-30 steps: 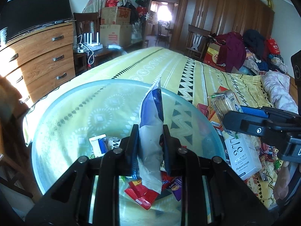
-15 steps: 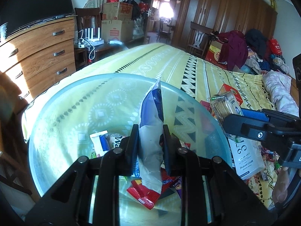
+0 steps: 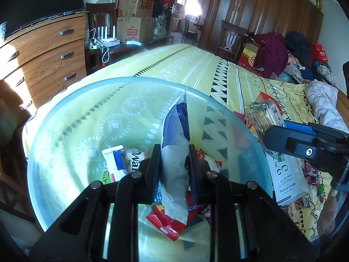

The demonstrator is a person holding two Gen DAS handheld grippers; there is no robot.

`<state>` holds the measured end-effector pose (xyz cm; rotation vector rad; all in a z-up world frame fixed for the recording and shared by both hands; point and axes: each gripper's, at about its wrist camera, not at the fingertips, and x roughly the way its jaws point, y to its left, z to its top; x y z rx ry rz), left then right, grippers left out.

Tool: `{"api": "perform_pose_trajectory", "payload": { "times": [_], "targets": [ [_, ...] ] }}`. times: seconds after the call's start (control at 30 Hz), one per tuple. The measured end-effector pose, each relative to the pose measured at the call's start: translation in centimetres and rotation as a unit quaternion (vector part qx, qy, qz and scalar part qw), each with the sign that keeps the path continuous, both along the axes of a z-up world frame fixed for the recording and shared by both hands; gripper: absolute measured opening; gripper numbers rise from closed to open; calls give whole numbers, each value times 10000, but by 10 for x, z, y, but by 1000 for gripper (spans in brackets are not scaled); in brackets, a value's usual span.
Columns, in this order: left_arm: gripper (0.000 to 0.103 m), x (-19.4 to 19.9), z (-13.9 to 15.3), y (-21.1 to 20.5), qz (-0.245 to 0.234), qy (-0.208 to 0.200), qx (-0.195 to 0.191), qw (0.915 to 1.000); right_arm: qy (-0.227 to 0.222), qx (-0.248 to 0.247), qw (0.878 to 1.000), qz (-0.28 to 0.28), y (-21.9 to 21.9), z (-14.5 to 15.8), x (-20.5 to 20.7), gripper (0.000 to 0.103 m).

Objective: Organize snacks
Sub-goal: 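Carry both packets over the blue bowl and open both tools to drop them, then move both open tools back over the snack pile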

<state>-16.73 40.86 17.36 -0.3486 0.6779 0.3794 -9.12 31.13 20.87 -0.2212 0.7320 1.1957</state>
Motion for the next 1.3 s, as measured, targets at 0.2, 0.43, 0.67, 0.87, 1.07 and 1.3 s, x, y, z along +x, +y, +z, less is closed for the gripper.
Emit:
{"api": "perform_pose_trajectory", "payload": {
  "times": [0.2, 0.43, 0.67, 0.87, 1.07, 1.3],
  "targets": [
    [23, 0, 0, 0, 1, 0, 2, 10000, -14, -17, 10000, 21, 1, 0, -2, 44],
    [24, 0, -1, 0, -5, 4, -9, 10000, -10, -28, 10000, 21, 1, 0, -3, 44],
    [24, -1, -1, 0, 9, 9, -8, 10000, 1, -36, 10000, 20, 2, -2, -4, 44],
    [24, 0, -3, 2, 34, 35, -2, 10000, 1, -48, 10000, 36, 3, -3, -5, 44],
    [36, 1, -3, 2, 93, 82, 20, 9999, 96, -16, 9999, 26, 4, -3, -4, 54],
    [91, 2, -1, -6, 185, 232, 226, 9993, -51, 76, 9999, -99, -17, 4, -10, 69]
  ]
}}
